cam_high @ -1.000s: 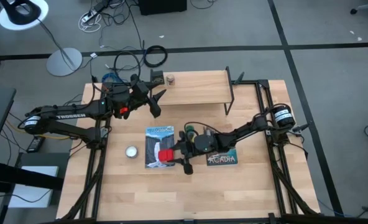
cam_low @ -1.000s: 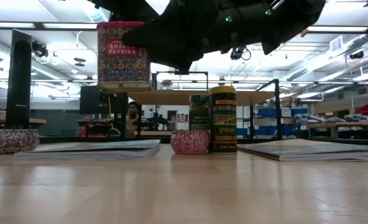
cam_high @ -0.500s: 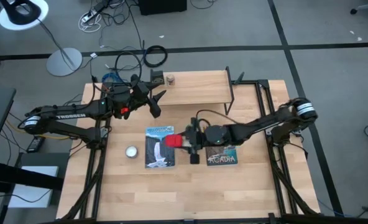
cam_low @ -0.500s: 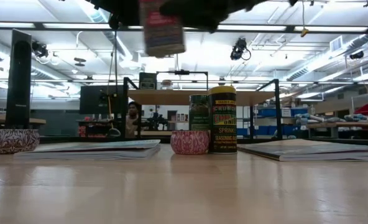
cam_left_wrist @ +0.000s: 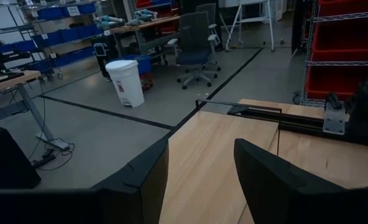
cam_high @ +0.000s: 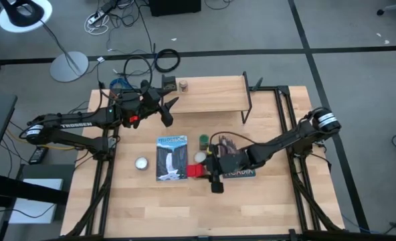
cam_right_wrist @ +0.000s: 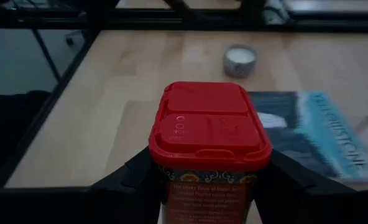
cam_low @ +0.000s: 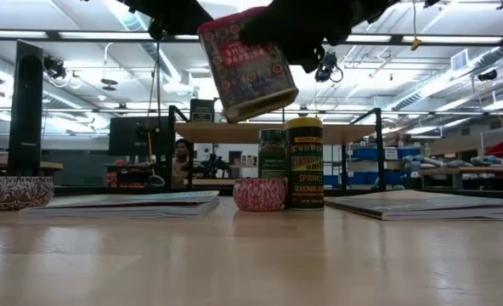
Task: Shelf spices
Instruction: Remove the red spice from the shelf
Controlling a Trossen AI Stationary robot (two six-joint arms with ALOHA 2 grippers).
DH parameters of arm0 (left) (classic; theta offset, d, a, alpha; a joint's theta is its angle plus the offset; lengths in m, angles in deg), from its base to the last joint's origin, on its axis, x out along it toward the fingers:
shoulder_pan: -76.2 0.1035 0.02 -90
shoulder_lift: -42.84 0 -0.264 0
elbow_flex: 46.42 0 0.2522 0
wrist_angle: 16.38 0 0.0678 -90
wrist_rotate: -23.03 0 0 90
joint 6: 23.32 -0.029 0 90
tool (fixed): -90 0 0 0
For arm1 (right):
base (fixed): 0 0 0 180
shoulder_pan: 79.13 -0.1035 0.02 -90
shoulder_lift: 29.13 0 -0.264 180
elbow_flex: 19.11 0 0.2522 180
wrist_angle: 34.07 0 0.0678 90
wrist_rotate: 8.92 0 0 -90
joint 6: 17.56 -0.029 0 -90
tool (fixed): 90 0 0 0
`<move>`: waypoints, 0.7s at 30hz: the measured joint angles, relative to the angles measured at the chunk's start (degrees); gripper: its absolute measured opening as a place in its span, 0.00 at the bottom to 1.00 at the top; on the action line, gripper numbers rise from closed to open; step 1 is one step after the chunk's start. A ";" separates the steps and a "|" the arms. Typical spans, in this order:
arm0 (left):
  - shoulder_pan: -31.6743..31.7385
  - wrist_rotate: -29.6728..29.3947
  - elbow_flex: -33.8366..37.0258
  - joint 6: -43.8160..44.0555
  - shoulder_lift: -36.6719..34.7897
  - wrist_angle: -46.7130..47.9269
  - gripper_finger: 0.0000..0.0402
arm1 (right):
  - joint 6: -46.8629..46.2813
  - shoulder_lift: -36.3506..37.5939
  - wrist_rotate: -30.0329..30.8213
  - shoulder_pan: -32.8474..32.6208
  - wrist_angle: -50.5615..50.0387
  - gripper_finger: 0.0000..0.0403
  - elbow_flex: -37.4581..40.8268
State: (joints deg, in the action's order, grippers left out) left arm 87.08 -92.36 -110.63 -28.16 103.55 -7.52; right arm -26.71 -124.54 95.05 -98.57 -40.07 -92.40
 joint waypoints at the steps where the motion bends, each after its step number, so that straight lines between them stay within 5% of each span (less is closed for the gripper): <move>1: 0.00 0.00 0.00 -0.07 0.00 0.03 0.47 | -0.17 -0.17 -0.37 0.01 0.35 0.47 0.00; 21: -0.15 0.61 -0.02 0.63 0.00 -0.47 0.47 | -3.70 -7.40 0.37 1.16 0.62 0.50 -0.02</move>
State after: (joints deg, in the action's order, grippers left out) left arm 86.92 -91.74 -110.66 -27.53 103.55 -7.99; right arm -30.41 -131.94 95.42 -97.41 -39.45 -92.42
